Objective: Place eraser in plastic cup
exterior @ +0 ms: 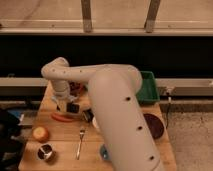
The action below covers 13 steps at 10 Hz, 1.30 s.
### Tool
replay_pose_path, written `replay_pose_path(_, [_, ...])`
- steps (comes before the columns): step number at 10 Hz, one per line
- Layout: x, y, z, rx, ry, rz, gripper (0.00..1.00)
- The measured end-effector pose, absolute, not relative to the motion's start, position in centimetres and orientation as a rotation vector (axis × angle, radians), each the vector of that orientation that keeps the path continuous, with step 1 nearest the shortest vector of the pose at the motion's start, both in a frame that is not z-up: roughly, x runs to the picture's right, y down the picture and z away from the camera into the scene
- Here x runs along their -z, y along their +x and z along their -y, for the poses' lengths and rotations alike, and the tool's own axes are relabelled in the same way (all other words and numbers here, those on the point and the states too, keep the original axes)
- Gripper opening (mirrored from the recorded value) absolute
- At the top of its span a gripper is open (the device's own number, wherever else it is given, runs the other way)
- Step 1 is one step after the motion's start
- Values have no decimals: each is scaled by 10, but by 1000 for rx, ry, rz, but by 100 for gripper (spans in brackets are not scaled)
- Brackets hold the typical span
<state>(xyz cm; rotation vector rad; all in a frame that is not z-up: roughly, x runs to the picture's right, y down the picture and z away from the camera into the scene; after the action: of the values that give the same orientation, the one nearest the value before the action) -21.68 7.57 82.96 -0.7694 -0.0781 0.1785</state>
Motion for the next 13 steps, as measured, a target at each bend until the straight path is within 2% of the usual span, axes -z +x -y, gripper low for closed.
replay_pose_path(4, [-810,-190,-48,-361,-701,303,6])
replay_pose_path(13, [-778,-128,0,-515,-598,507,6])
